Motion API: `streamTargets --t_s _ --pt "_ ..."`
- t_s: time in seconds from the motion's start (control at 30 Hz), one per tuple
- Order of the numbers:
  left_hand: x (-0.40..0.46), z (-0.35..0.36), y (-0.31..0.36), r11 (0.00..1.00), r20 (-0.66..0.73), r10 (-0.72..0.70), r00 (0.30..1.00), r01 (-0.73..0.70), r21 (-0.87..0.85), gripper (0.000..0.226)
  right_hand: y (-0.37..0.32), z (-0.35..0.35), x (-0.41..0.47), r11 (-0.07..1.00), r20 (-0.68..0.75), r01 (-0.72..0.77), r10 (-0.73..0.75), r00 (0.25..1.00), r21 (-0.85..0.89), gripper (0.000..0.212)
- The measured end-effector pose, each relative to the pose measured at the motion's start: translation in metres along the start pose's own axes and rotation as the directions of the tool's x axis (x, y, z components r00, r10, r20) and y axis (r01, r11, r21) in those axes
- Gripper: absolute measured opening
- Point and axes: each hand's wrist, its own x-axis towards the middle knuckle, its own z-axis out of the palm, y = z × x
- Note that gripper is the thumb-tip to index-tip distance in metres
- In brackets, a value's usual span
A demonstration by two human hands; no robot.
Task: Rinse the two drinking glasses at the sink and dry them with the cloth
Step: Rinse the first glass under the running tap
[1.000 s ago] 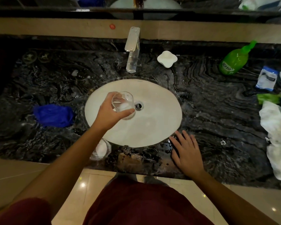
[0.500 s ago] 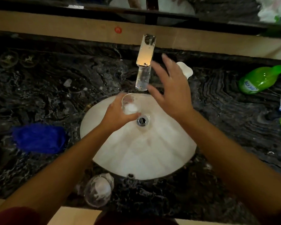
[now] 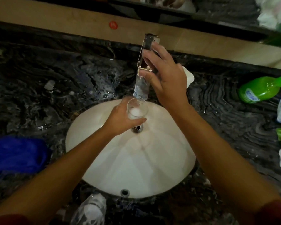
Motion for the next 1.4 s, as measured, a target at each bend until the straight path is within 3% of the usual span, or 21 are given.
streamTargets --t_s 0.17,0.33,0.47,0.53,0.67,0.73,0.83,0.97,1.07,1.13,1.2,1.23,1.27,1.33,1.4 --pt "0.01 0.007 0.0 0.999 -0.059 -0.042 0.997 0.04 -0.037 0.078 0.001 -0.003 0.014 0.978 -0.104 -0.019 0.042 0.994 0.21 0.046" --pt "0.011 0.012 -0.006 0.998 -0.095 -0.025 0.995 0.02 -0.057 0.084 -0.002 -0.001 0.01 0.921 -0.097 -0.073 0.119 0.988 0.381 0.047" --pt "0.007 0.014 -0.01 0.999 -0.074 0.003 0.997 -0.006 -0.045 0.085 -0.003 0.002 -0.039 0.86 -0.223 -0.117 0.257 0.94 0.497 0.021" --pt "0.006 0.015 -0.014 1.0 -0.057 0.001 0.998 -0.001 -0.011 0.08 0.006 0.013 -0.08 0.853 -0.125 -0.209 0.302 0.945 0.479 0.013" --pt "0.008 0.016 -0.026 0.998 0.016 -0.007 1.0 0.006 0.056 0.088 0.018 0.05 -0.121 0.906 0.25 -0.295 0.224 0.942 0.303 0.029" --pt "0.011 0.016 -0.029 0.994 0.062 -0.014 0.998 0.007 0.109 0.093 0.02 0.063 -0.109 0.942 0.443 -0.284 0.18 0.878 0.18 0.04" --pt "0.013 0.021 -0.029 0.988 0.126 -0.001 0.992 -0.019 0.154 0.084 0.022 0.074 -0.08 0.965 0.699 -0.262 0.187 0.691 0.0 0.035" --pt "0.023 0.016 -0.026 0.979 0.134 0.044 0.99 -0.07 0.194 0.054 0.02 0.083 -0.055 0.917 0.765 -0.398 0.242 0.596 0.02 0.025" --pt "0.027 0.011 -0.029 0.969 0.134 0.123 0.983 -0.148 0.199 0.056 0.019 0.087 -0.054 0.773 0.824 -0.625 0.282 0.492 0.108 0.016" --pt "0.026 0.012 -0.033 0.963 0.131 0.119 0.984 -0.147 0.227 0.052 0.024 0.086 -0.06 0.573 0.824 -0.787 0.315 0.471 0.231 0.019" --pt "0.027 0.012 -0.035 0.981 0.117 0.014 0.993 -0.036 0.192 0.055 0.03 0.089 -0.063 0.293 0.821 -0.882 0.341 0.458 0.37 0.031" --pt "0.028 0.012 -0.033 0.987 0.118 -0.037 0.992 0.018 0.162 0.058 0.031 0.087 -0.063 0.248 0.814 -0.885 0.352 0.461 0.394 0.033" --pt "0.031 0.012 -0.034 0.989 0.135 -0.082 0.988 0.064 0.131 0.057 0.03 0.088 -0.063 0.281 0.81 -0.88 0.356 0.466 0.382 0.027" --pt "0.035 0.012 -0.034 0.993 0.189 -0.116 0.975 0.107 0.053 0.05 0.023 0.093 -0.061 0.566 0.8 -0.79 0.35 0.488 0.234 0.017" --pt "0.036 0.013 -0.035 0.985 0.244 -0.156 0.957 0.169 -0.032 0.05 0.018 0.101 -0.06 0.606 0.756 -0.765 0.39 0.526 0.22 0.036"
